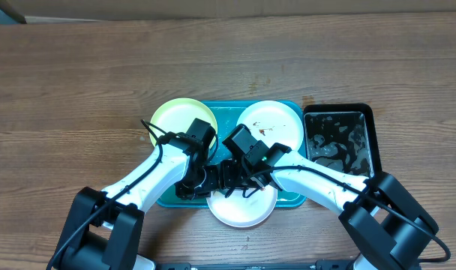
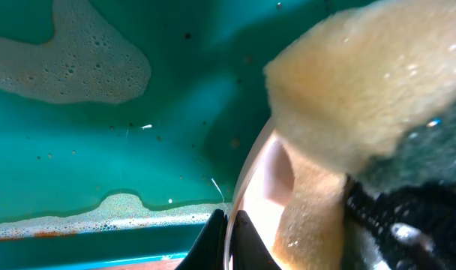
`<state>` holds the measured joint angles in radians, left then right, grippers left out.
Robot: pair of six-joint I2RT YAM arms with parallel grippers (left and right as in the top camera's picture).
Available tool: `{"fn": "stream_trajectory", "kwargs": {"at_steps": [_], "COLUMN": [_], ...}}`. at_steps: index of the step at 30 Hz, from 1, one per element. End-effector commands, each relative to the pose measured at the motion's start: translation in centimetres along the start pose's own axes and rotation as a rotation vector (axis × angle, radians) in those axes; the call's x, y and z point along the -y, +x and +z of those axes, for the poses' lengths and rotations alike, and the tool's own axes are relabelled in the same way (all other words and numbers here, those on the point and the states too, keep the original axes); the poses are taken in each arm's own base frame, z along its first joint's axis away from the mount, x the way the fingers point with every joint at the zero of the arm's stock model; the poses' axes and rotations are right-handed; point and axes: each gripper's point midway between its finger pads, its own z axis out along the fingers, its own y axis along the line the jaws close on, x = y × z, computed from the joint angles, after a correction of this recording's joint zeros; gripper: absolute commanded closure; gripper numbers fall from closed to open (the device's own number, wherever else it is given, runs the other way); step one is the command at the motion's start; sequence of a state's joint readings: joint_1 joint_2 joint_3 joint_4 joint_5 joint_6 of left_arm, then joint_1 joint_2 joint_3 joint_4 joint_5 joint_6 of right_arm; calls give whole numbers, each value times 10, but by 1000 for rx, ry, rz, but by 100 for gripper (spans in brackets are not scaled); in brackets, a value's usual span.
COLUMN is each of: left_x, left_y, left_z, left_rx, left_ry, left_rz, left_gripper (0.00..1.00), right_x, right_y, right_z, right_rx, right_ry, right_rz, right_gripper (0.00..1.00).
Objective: Clean dirty plates on tray and stack at the side
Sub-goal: 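Carry the sponge with right gripper onto the front white plate, then scrub the white plate with the sponge while left gripper holds it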
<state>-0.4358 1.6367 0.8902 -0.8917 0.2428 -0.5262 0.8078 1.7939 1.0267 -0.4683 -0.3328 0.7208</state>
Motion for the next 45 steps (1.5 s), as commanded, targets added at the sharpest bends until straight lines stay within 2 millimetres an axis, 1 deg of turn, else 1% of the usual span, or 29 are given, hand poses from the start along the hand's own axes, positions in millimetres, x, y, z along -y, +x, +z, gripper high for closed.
{"fn": "stream_trajectory", "kwargs": {"at_steps": [1,5,8,10,14,16,18,21,22,24,27,29,31,32,36,38,41,44,45], "left_x": [-3,-3,-3,-3,-3,-4,-3,-4,-3,-3,-3,-2,-2,-2,-3,-2,-3,-2,-2], "left_y": [-1,-1,-1,-1,0,0,0,0,0,-1,-2,-2,-2,-2,-2,-2,-2,-2,-2], "left_z": [0,0,0,0,0,0,0,0,0,0,0,0,0,0,0,0,0,0,0], "left_rx": [9,8,8,8,7,6,6,7,7,10,13,14,14,14,12,13,12,13,14], "left_ry": [-9,-10,-10,-10,-11,-12,-11,-12,-12,-10,-8,-8,-8,-8,-8,-8,-8,-8,-7], "left_rz": [-16,-16,-16,-16,-16,-16,-17,-16,-16,-16,-15,-15,-15,-15,-15,-15,-15,-15,-15], "left_gripper": [96,96,96,96,96,96,96,96,96,96,96,96,96,96,96,96,96,96,96], "right_x": [2,17,44,66,108,122,131,141,141,132,102,88,76,69,57,50,42,26,24], "right_y": [-9,-2,-4,-10,-21,-23,-21,-6,1,12,30,34,30,25,0,-8,-8,5,8], "right_z": [1,10,11,4,-17,-25,-31,-37,-38,-35,-22,-15,-7,-3,5,7,9,13,13], "right_rx": [36,3,20,59,91,73,34,-38,-69,-125,-213,-212,-179,-145,5,42,38,-34,-46], "right_ry": [35,92,208,309,462,489,501,527,526,488,358,329,305,296,321,302,257,160,147], "right_rz": [-15,6,30,48,114,147,136,155,163,154,66,23,-45,-86,-173,-198,-203,-242,-243], "right_gripper": [96,96,96,96,96,96,96,96,96,96,96,96,96,96,95,96,96,96,96]}}
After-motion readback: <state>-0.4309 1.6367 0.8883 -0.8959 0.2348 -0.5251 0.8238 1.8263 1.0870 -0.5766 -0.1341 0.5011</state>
